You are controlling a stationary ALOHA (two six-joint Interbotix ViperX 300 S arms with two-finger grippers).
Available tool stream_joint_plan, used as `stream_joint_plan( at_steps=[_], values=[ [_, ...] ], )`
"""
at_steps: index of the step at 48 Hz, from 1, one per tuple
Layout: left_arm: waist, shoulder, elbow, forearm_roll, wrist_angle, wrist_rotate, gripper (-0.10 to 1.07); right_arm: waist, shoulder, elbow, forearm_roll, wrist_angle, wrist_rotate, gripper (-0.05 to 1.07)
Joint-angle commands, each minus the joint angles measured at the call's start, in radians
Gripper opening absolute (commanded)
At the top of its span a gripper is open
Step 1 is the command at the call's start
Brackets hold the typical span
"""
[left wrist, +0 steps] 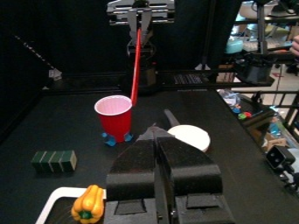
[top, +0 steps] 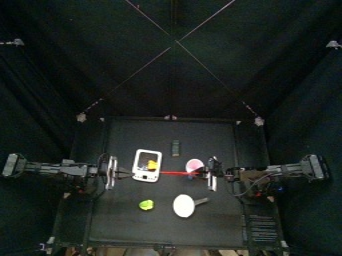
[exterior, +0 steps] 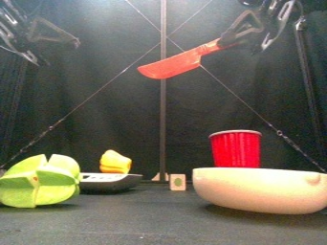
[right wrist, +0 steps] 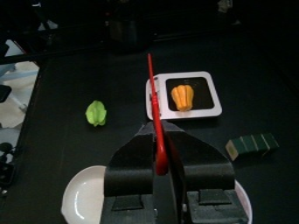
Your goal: Grab knife with both hands
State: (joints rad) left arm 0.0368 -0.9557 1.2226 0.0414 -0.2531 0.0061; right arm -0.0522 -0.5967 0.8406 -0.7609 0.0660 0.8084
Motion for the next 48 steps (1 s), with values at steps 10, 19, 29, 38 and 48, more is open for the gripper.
stream_joint_plan(
  at_steps=[10,19,29,38,48],
  values=[
    [0.124,0.008,-0.015,0.02,-0.077,0.002,0.84,-0.164,0.074,-0.003,-0.014,-0.253,-0.011,0.22],
    [0.222,0.04,-0.037,0.054,-0.06,0.002,0.95,-0.238,0.143,-0.015,-0.012,-0.374,-0.012,0.22],
    [0.345,0.146,-0.129,0.08,0.091,0.002,0.95,-0.273,0.206,-0.04,-0.015,-0.411,-0.015,0.22],
    [0.39,0.232,-0.17,0.106,0.098,0.003,0.95,-0.287,0.23,-0.043,-0.012,-0.411,-0.015,0.22],
    [0.451,0.301,-0.19,0.112,0.086,-0.008,0.95,-0.298,0.23,-0.043,-0.012,-0.411,-0.012,0.22]
  ],
)
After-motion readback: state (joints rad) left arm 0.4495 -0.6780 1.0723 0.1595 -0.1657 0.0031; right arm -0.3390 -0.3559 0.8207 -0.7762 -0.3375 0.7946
